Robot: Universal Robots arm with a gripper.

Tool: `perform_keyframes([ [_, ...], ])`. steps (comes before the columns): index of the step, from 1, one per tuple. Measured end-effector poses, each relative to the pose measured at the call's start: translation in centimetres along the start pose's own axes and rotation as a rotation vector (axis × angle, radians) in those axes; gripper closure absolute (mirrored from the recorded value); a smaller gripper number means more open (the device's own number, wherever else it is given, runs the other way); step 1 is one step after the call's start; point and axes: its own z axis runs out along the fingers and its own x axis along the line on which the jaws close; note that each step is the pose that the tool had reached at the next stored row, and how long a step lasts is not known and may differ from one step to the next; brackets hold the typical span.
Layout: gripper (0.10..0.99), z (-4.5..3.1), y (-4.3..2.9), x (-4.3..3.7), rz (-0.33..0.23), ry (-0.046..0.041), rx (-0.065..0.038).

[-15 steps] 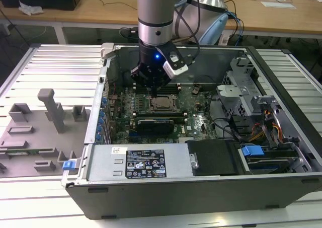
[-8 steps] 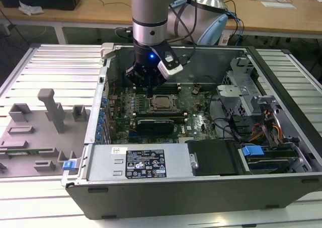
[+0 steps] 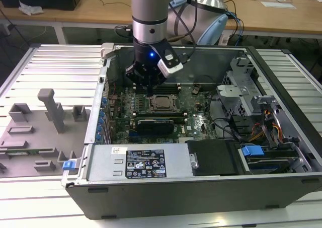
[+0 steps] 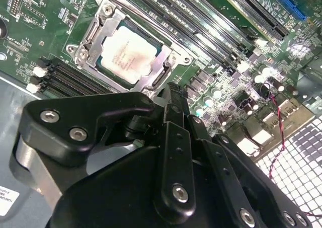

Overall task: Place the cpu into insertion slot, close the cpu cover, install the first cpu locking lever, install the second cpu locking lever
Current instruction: 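Install the first cpu locking lever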

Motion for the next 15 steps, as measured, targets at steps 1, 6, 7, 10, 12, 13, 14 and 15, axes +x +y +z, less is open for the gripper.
perform_keyframes([
  [1,0.980,0.00,0.01,0.12,0.000,0.0000,0.000],
  [6,0.980,-0.01,0.07,0.69,0.000,-0.0001,0.000],
  [7,0.980,-0.01,0.08,0.83,0.000,0.0000,0.000],
  [10,0.980,-0.03,0.14,1.31,0.000,0.0000,0.000],
  [12,0.980,-0.04,0.18,1.78,0.000,-0.0003,-0.004],
  [13,0.980,-0.04,0.20,1.90,0.000,-0.0012,-0.011],
  [14,0.980,-0.04,0.20,1.98,0.000,-0.0020,-0.019],
  [15,0.980,-0.04,0.21,2.05,0.000,-0.0032,-0.029],
])
